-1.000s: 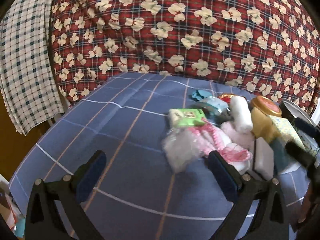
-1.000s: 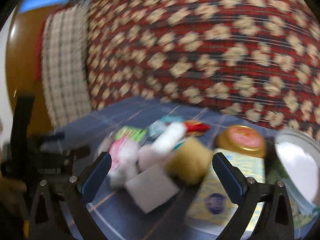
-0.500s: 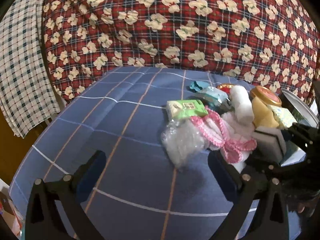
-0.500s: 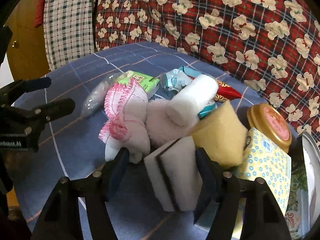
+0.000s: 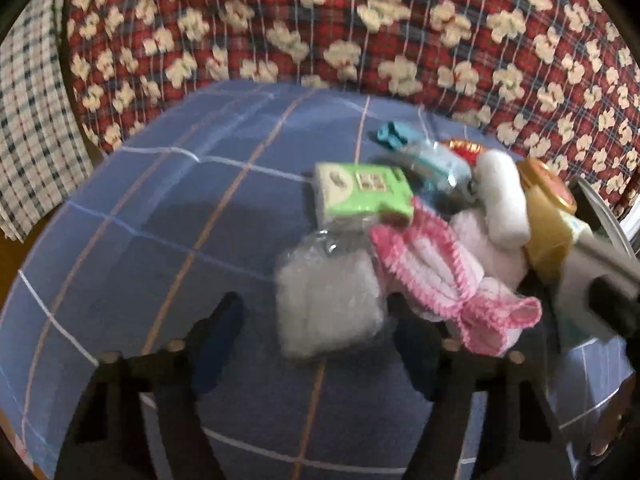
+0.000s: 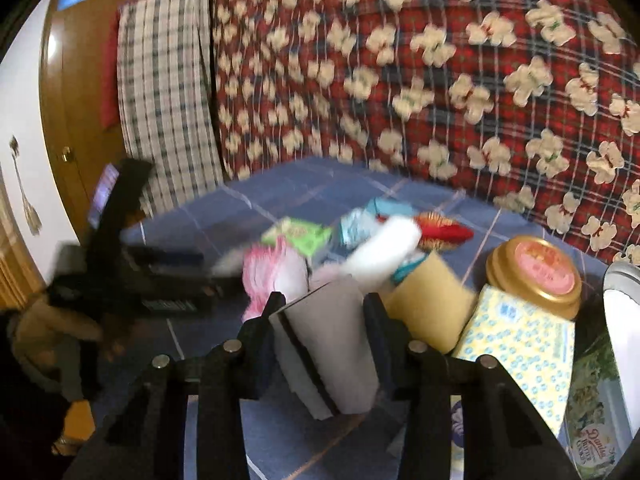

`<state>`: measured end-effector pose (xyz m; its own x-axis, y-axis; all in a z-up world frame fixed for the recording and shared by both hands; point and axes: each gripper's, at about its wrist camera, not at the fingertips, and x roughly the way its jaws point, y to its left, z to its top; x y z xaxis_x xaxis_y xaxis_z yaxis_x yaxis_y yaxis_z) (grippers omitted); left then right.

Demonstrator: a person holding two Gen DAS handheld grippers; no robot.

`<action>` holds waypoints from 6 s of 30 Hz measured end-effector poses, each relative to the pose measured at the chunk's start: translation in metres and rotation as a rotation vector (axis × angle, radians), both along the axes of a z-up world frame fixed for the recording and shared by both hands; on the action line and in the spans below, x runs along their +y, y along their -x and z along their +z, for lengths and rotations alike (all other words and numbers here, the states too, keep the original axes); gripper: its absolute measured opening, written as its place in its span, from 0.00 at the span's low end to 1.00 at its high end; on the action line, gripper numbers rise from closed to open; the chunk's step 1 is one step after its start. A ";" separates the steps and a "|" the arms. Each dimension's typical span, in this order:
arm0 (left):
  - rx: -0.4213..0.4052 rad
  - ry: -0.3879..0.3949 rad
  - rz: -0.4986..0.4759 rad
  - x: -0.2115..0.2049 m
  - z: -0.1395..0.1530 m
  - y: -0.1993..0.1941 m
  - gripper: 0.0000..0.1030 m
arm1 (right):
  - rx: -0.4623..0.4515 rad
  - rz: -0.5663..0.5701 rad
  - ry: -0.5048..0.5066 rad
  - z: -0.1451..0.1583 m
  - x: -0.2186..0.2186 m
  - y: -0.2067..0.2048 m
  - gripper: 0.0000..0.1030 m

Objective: Organize soft objects
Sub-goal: 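Grasp the white-and-black sponge with the right gripper while the left grasps the clear plastic bag, then carry the sponge and plastic bag in both grippers over the round tin, then open both grippers to drop the sponge and bag into the tin, then move both grippers back toward the pile of soft items, then grasp the pink-trimmed white towel with the right gripper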

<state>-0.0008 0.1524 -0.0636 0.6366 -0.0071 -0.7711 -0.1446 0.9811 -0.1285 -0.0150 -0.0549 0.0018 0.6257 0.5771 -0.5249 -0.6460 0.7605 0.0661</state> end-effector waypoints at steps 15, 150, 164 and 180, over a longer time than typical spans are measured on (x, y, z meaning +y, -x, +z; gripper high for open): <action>-0.110 0.039 -0.034 0.003 0.012 0.002 0.39 | -0.075 -0.096 -0.136 0.017 -0.037 0.006 0.42; -0.514 -0.130 0.144 0.020 0.058 -0.008 1.00 | -0.040 -0.214 -0.072 -0.008 0.017 -0.005 0.83; -0.453 -0.029 0.206 0.049 0.050 -0.015 1.00 | 0.210 -0.055 0.204 -0.049 0.105 -0.045 0.62; -0.496 0.025 0.176 0.045 0.051 -0.008 1.00 | 0.015 0.005 -0.131 0.003 0.027 -0.010 0.37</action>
